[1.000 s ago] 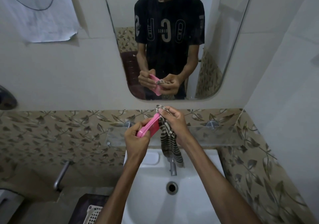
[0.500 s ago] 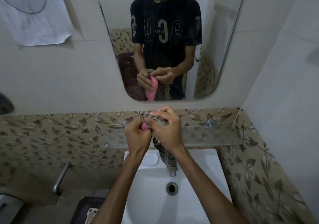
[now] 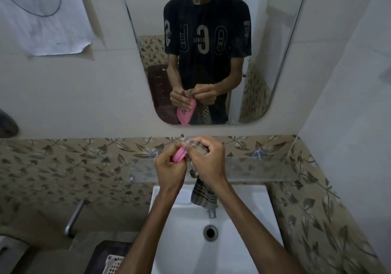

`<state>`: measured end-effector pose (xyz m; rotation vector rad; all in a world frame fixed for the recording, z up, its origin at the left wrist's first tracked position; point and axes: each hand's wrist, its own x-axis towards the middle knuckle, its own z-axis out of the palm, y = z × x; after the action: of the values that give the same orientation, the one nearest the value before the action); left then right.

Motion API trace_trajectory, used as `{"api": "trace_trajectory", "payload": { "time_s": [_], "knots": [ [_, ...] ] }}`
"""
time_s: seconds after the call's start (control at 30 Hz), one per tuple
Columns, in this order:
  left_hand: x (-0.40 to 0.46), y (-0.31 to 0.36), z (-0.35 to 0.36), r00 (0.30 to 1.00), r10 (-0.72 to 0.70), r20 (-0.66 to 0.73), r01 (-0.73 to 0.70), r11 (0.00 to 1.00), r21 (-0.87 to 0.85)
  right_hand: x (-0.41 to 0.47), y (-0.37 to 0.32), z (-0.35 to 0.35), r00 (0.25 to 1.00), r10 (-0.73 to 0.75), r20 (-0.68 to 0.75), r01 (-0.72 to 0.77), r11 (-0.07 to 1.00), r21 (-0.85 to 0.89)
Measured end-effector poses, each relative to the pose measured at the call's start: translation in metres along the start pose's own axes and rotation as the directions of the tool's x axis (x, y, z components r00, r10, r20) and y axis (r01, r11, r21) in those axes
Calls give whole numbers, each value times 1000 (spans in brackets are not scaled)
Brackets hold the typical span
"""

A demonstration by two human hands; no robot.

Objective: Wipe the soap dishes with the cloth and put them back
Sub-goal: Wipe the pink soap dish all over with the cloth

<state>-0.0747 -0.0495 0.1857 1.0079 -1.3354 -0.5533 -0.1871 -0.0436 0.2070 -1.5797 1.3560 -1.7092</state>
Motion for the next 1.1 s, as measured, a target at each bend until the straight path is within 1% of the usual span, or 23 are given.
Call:
{"api": "trace_trajectory", "payload": {
  "time_s": [0.03, 0.07, 0.1, 0.17, 0.2, 0.23, 0.3, 0.33, 0.37, 0.43, 0.5, 0.53, 0.63, 0.7, 0.73, 0.77, 0.8, 0.87, 0.93, 0.97, 1.03, 1.1],
  "knots": [
    [0, -2, -1, 1000, -14, -16, 13, 1000, -4, -7, -2, 4, 997, -61, 38, 61, 998, -5],
    [1, -3, 0, 999, -27, -27, 27, 1000, -5, -10, -1, 5, 995, -84, 58, 84, 996, 9],
    [1, -2, 0, 999, -37, -25, 37, 999, -4, -5, 0, 4, 998, -39, 50, 37, 999, 36],
    [2, 1, 1, 999, -38, -3, 38, 999, -2, 11, 4, 0, 990, 138, -15, -136, 987, 88],
    [2, 2, 1, 999, -37, -6, 37, 999, -7, 15, 3, -2, 983, 183, -19, -180, 978, 109],
    [3, 3, 0, 1000, -28, -7, 28, 999, -21, 15, 3, -1, 984, 179, -4, -177, 977, 119],
    [4, 6, -2, 1000, 10, -6, -10, 999, -37, 6, 1, 2, 996, 66, 52, -71, 993, 92],
    [4, 7, -2, 1000, 21, -8, -21, 999, -31, 3, 1, 3, 996, 41, 76, -47, 996, 79],
    [4, 9, -2, 1000, 13, -9, -13, 1000, -24, 5, 2, 4, 992, 98, 82, -105, 990, 92],
    [4, 9, -2, 1000, -16, -1, 16, 1000, -18, 14, 6, 0, 953, 294, 75, -303, 935, 184],
    [4, 9, -3, 1000, -14, -13, 14, 1000, -20, 21, 8, -2, 910, 399, 116, -416, 876, 246],
    [6, 11, -4, 999, -21, -28, 20, 999, -26, 22, 8, -1, 882, 439, 170, -470, 835, 284],
    [7, 9, -5, 992, -76, -102, 70, 996, -55, 23, 8, 0, 762, 536, 362, -646, 664, 376],
    [6, 10, -6, 989, -104, -100, 98, 993, -70, 22, 11, 0, 702, 557, 443, -712, 569, 412],
    [5, 12, -7, 991, -105, -86, 99, 992, -72, 21, 11, -1, 687, 554, 470, -726, 533, 434],
    [5, 11, -9, 993, -96, -62, 91, 994, -66, 19, 11, 0, 688, 545, 480, -726, 527, 442],
    [6, 10, -11, 997, -74, -37, 73, 997, -29, 18, 11, 1, 705, 536, 465, -708, 564, 425],
    [9, 6, -19, 997, -60, 55, 56, 996, 76, 16, 9, -1, 783, 494, 377, -610, 728, 313],
    [10, 2, -25, 980, -82, 183, 55, 987, 148, 16, 8, -5, 875, 376, 306, -437, 885, 163],
    [10, 1, -25, 971, -95, 217, 56, 982, 180, 15, 6, -6, 903, 308, 300, -349, 932, 95],
    [8, 1, -24, 973, -94, 209, 43, 971, 237, 7, 2, -4, 936, 191, 295, -198, 980, -9],
    [3, 2, -20, 983, -90, 158, 53, 974, 221, -3, 0, 0, 962, 103, 252, -87, 993, -74]
  ]
}}
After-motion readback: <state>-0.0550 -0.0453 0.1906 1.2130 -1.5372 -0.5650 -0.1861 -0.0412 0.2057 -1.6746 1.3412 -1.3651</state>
